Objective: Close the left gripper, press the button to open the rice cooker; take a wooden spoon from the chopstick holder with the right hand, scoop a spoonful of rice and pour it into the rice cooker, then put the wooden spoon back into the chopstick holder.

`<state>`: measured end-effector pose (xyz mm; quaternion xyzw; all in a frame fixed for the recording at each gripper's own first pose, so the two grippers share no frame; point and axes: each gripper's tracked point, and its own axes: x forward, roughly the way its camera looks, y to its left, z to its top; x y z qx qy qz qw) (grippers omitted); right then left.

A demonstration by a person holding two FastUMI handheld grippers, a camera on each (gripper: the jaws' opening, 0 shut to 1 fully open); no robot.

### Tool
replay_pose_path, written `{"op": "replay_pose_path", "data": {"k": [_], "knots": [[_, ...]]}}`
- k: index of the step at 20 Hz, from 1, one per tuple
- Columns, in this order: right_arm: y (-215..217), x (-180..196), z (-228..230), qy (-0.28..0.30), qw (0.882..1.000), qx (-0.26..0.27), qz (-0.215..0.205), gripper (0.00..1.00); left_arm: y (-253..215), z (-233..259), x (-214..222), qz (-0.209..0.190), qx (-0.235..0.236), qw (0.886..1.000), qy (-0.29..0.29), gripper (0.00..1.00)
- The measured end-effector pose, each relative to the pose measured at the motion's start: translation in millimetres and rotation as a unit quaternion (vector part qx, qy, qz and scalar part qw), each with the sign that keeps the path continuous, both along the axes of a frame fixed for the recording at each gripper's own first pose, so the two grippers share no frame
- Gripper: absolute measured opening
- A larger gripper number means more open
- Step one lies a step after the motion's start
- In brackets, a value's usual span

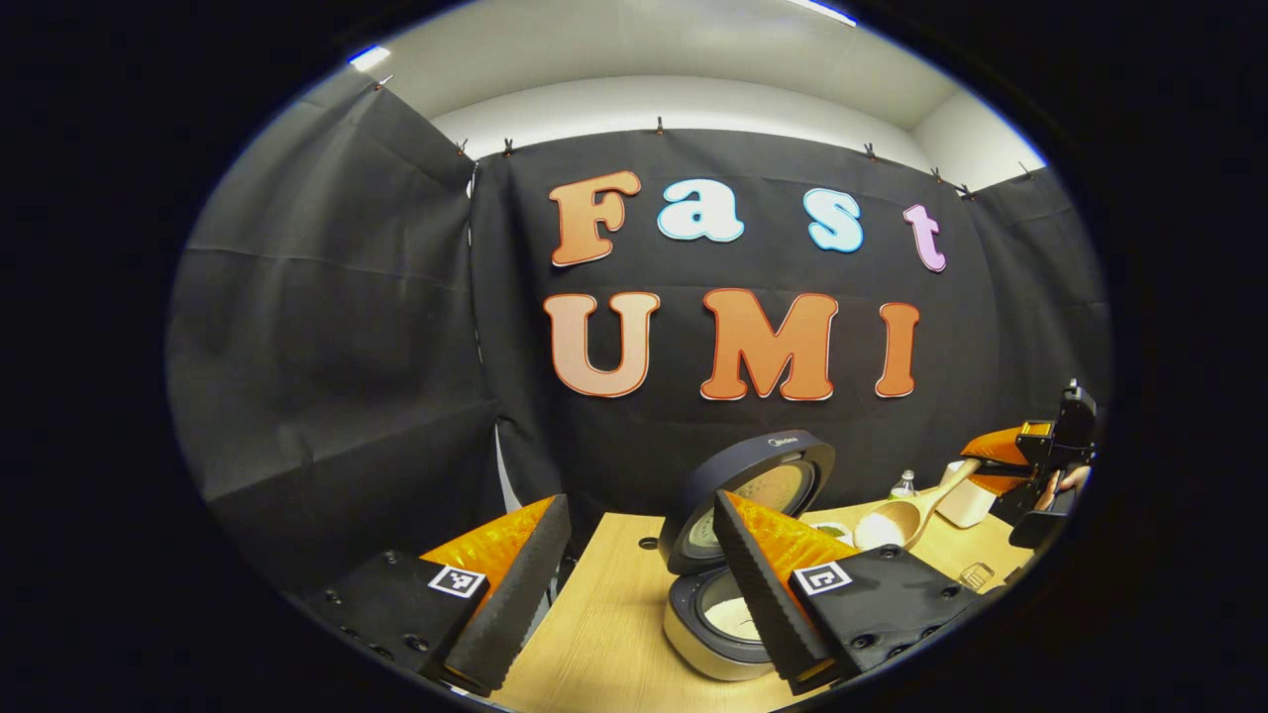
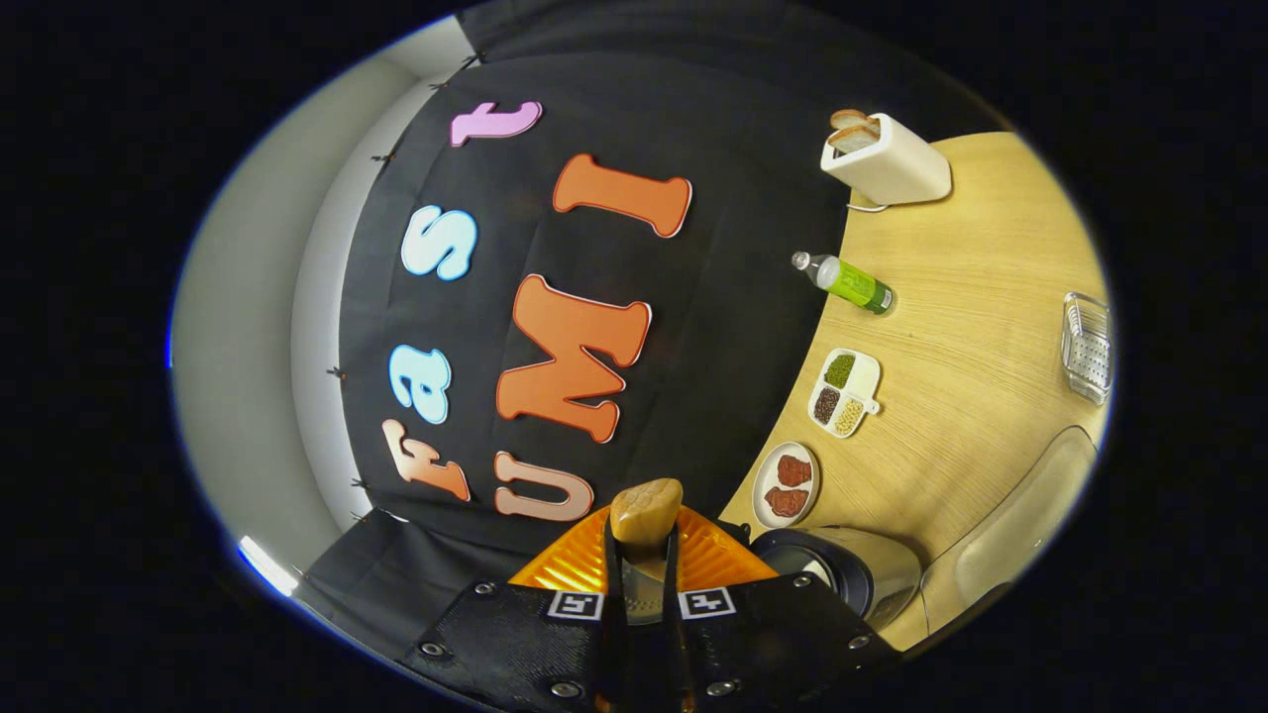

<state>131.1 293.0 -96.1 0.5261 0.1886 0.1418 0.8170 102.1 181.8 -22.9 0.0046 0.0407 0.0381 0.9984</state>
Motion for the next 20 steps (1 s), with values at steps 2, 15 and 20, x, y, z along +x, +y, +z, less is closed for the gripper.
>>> {"op": "replay_pose_path", "data": {"k": [2, 15, 20], "knots": [[9.2, 3.1, -1.7, -0.006, 1.000, -0.025, 0.004, 0.13, 6.7, -1.0, -2.4, 0.004, -0.002, 1.000, 0.001, 0.97], [34.6, -2.1, 16.8, -0.064, 0.991, -0.118, 0.021, 0.13, 29.0, 3.0, -14.5, 0.028, -0.002, 1.000, -0.002, 1.00], [39.9, -9.0, 28.2, -0.098, 0.981, -0.163, 0.021, 0.13, 31.2, 5.7, -21.3, 0.029, -0.001, 1.000, -0.003, 1.00]]}}
